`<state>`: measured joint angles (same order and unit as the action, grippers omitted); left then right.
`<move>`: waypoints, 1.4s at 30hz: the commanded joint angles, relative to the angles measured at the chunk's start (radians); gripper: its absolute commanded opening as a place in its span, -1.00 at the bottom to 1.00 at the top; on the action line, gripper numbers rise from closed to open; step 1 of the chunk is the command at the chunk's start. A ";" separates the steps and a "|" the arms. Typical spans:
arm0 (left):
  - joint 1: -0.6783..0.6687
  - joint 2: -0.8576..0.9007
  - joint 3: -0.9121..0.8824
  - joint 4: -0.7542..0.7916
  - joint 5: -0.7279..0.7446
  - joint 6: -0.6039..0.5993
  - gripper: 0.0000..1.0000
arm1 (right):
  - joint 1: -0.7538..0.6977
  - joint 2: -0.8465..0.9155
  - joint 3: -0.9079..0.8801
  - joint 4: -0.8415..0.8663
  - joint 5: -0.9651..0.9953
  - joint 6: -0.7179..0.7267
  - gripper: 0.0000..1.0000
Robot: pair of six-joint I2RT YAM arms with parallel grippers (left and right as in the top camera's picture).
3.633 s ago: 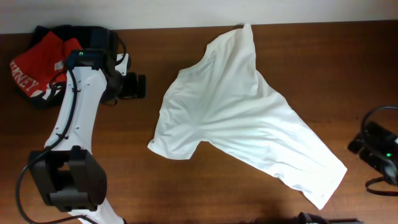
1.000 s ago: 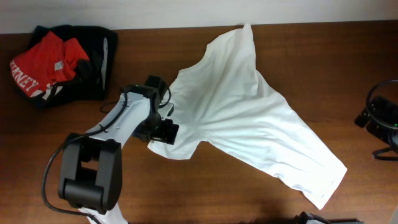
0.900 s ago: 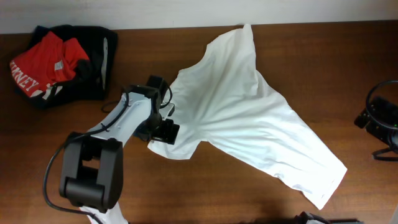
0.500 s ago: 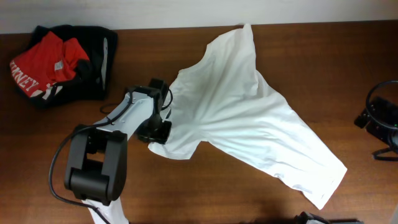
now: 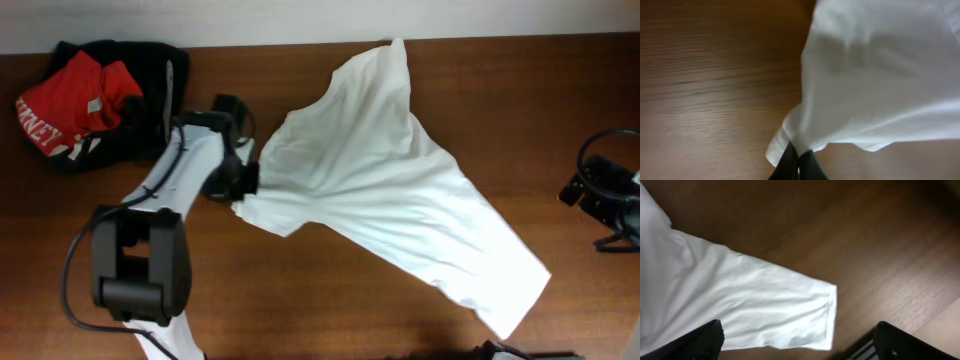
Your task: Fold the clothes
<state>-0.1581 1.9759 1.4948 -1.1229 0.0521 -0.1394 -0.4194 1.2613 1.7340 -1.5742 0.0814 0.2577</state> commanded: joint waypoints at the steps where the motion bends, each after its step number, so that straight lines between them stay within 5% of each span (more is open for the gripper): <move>1: 0.126 0.004 0.021 -0.029 -0.027 -0.070 -0.99 | -0.008 0.066 0.006 -0.063 0.039 0.062 0.97; 8: 0.233 0.004 0.021 -0.050 -0.026 -0.070 -0.99 | -0.104 0.079 0.000 -0.125 0.064 0.169 0.97; 12: 0.232 0.004 0.021 -0.053 -0.026 -0.069 -0.99 | -0.143 0.003 -0.060 -0.125 -0.169 -0.025 0.97; 15: 0.232 0.004 0.021 -0.046 -0.026 -0.070 -1.00 | -0.142 -0.060 -0.241 -0.125 -0.394 -0.071 0.97; 20: 0.232 0.004 0.021 -0.041 -0.026 -0.069 -0.99 | -0.132 -0.077 -0.554 -0.066 -0.396 -0.079 0.90; 28: 0.232 0.004 0.021 -0.041 -0.025 -0.070 -0.99 | 0.135 -0.052 -0.902 0.281 -0.379 0.137 0.89; 35: 0.232 0.004 0.021 -0.042 -0.025 -0.069 -1.00 | 0.326 0.132 -0.928 0.484 -0.128 0.309 0.77; 42: 0.232 0.004 0.021 -0.050 -0.025 -0.069 -0.99 | 0.422 0.336 -0.928 0.655 -0.148 0.308 0.63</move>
<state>0.0708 1.9759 1.5009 -1.1645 0.0334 -0.2001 -0.0376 1.5593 0.8108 -0.9474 -0.0860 0.5499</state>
